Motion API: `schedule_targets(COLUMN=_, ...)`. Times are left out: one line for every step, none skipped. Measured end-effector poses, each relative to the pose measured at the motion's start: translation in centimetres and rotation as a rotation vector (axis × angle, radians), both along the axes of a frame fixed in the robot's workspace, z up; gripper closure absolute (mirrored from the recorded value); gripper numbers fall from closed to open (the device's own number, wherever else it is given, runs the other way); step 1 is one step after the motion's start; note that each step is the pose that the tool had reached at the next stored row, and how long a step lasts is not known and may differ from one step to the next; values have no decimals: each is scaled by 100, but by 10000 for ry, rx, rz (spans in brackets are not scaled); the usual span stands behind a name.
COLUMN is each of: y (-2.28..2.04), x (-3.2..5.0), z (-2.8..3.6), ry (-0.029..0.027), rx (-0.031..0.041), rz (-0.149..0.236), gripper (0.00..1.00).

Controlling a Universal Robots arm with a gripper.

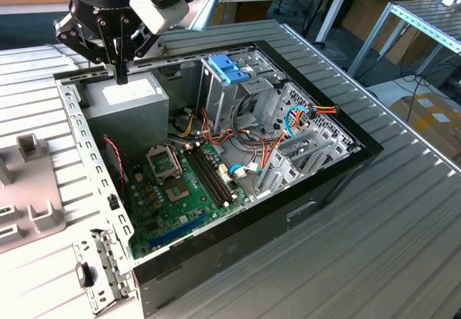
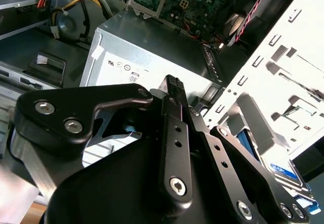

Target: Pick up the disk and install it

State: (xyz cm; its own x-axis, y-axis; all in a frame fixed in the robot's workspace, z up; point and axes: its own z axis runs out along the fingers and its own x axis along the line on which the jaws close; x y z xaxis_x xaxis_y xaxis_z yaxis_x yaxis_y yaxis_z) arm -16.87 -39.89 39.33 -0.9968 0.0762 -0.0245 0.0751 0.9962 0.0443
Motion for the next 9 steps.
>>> schedule_targets(y=0, x=-4, z=0, ry=0, rx=0, rz=0, gripper=89)
schedule_targets(y=0, x=-8, z=0, ry=-1, rx=1, rz=0, gripper=89)
schedule_targets(y=0, x=-12, z=0, ry=0, rx=1, rz=0, gripper=89)
schedule_targets(y=0, x=-18, z=0, ry=0, rx=0, rz=0, gripper=89)
schedule_targets(y=0, x=-21, z=0, ry=0, rx=1, rz=0, gripper=89)
schedule_targets(y=0, x=-25, z=0, ry=-1, rx=1, rz=0, gripper=89)
schedule_targets(y=0, x=-28, z=0, ry=0, rx=0, rz=0, gripper=89)
schedule_targets(y=0, x=-32, z=0, ry=0, rx=0, rz=0, gripper=89)
schedule_targets(y=0, x=-37, z=0, ry=0, rx=0, rz=0, gripper=89)
